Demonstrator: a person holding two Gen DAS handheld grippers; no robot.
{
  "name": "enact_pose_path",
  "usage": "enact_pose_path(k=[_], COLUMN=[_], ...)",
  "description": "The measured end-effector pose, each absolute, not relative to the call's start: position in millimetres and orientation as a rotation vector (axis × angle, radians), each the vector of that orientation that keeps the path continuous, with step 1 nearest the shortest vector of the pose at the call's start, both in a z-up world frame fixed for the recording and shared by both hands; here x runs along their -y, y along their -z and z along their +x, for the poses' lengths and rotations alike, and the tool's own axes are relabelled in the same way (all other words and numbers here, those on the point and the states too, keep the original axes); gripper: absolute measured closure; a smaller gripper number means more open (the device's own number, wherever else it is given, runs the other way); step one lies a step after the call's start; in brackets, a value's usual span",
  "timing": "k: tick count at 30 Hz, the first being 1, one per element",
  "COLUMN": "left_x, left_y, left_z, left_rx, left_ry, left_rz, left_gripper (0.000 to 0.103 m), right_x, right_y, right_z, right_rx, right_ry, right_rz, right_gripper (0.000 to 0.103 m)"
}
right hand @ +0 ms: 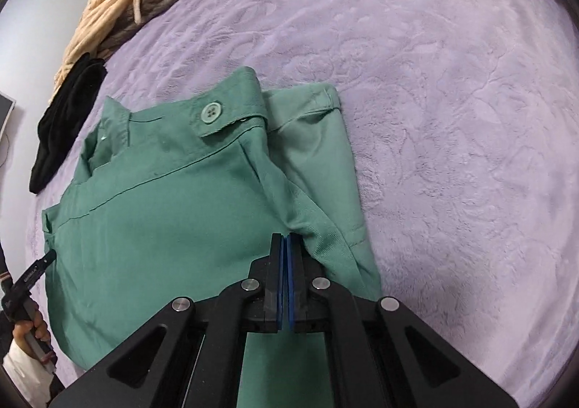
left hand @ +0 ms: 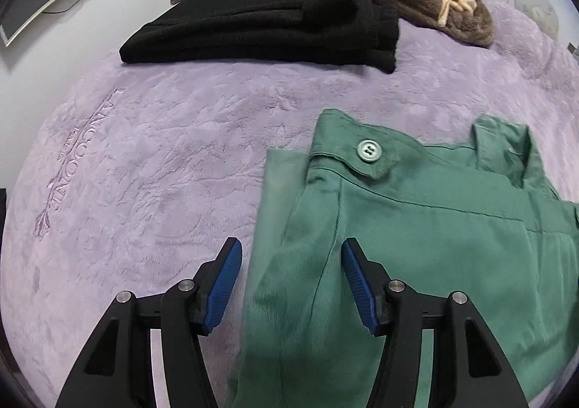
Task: Fold small clothes
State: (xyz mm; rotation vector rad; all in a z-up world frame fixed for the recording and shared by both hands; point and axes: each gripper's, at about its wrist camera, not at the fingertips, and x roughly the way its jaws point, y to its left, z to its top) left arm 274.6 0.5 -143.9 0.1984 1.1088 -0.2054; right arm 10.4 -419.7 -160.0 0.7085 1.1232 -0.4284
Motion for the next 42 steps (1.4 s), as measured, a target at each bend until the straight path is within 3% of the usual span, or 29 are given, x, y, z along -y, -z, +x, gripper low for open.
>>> enact_pose_path(k=[2,4,5,11,18,26,28,42], left_x=[-6,-14,-19,-53,-74,-86,-99,-140], left_y=[159,165,164,137,109,156,162,165], left_z=[284,286,286,274,220,184,181,167], left_rx=[-1.135,-1.142,-1.137,-1.121,-1.138,-1.239,-1.255,-1.313], left_ry=[0.188,0.183,0.177,0.149,0.219,0.209,0.220,0.167], left_rz=[0.169,0.139,0.144,0.201,0.217,0.205,0.141,0.116], left_gripper=[0.044,0.030,0.029,0.029,0.030,0.029,0.023,0.023], right_x=[425,431,433,419,319,242,250,229], right_y=[165,163,159,132,115,158,166,134], right_z=[10,5,1,-19,-21,-15,-22,-44], right_rx=[-1.107,-1.094,-1.093,-1.065,-1.125,-1.257,-1.236,-1.289], right_ry=[0.422,0.425,0.443,0.444,0.203,0.131,0.142,0.216], right_rz=[0.737,0.764,0.764,0.822,0.796,0.718,0.794,0.791], right_gripper=[0.103,0.103,0.103,0.100,0.100,0.100,0.101,0.099])
